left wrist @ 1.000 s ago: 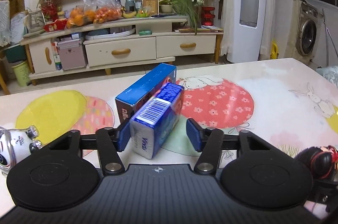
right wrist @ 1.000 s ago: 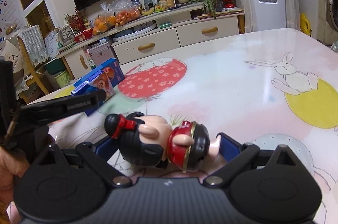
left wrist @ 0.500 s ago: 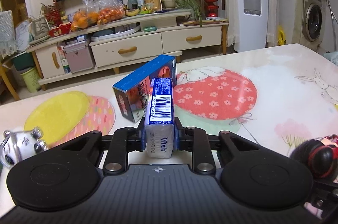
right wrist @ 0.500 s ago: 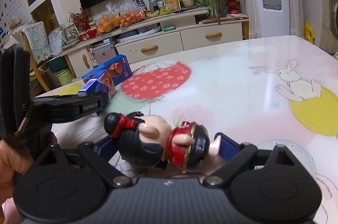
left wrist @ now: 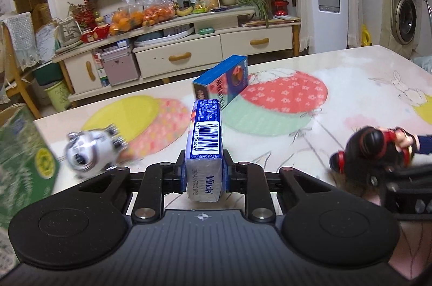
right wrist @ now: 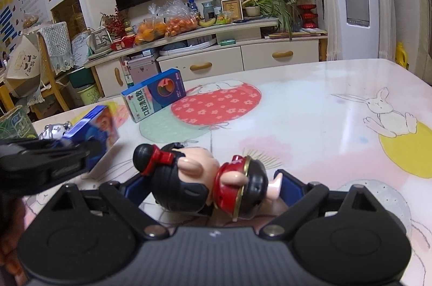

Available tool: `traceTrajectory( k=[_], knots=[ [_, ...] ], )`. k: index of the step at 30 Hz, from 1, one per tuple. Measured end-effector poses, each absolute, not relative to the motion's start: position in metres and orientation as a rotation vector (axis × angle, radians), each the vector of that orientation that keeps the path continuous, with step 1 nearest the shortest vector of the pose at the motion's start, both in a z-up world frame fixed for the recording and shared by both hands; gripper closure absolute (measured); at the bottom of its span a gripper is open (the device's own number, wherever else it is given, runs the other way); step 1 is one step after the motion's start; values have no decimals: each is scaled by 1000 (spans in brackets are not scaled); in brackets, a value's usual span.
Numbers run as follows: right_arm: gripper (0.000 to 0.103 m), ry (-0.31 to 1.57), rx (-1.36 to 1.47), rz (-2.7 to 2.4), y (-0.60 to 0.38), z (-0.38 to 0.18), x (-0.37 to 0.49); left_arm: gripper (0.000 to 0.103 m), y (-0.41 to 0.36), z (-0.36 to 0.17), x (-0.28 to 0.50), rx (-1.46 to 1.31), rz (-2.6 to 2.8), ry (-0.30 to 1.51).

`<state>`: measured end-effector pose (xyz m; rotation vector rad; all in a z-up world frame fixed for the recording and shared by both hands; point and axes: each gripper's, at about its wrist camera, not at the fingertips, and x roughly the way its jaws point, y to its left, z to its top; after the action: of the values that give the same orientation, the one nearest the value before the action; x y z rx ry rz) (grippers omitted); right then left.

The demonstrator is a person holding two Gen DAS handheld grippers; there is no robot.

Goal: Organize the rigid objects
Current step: 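Carry the tissue pack with the left gripper while right carries the doll toward the cardboard box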

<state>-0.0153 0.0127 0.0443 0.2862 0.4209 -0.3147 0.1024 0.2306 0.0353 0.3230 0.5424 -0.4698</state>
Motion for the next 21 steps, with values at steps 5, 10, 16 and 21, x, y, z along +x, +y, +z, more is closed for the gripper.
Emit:
traceTrajectory(
  k=[5, 10, 16, 21],
  knots=[
    [8, 421, 273, -310, 23, 41, -13, 76, 253, 47, 89, 289, -441, 547],
    [8, 422, 277, -308, 29, 40, -14, 76, 269, 56, 73, 254, -416, 547],
    [8, 412, 272, -318, 40, 42, -18, 76, 285, 62, 59, 221, -403, 554],
    [8, 412, 274, -320, 49, 43, -24, 76, 297, 68, 50, 190, -404, 551]
  ],
)
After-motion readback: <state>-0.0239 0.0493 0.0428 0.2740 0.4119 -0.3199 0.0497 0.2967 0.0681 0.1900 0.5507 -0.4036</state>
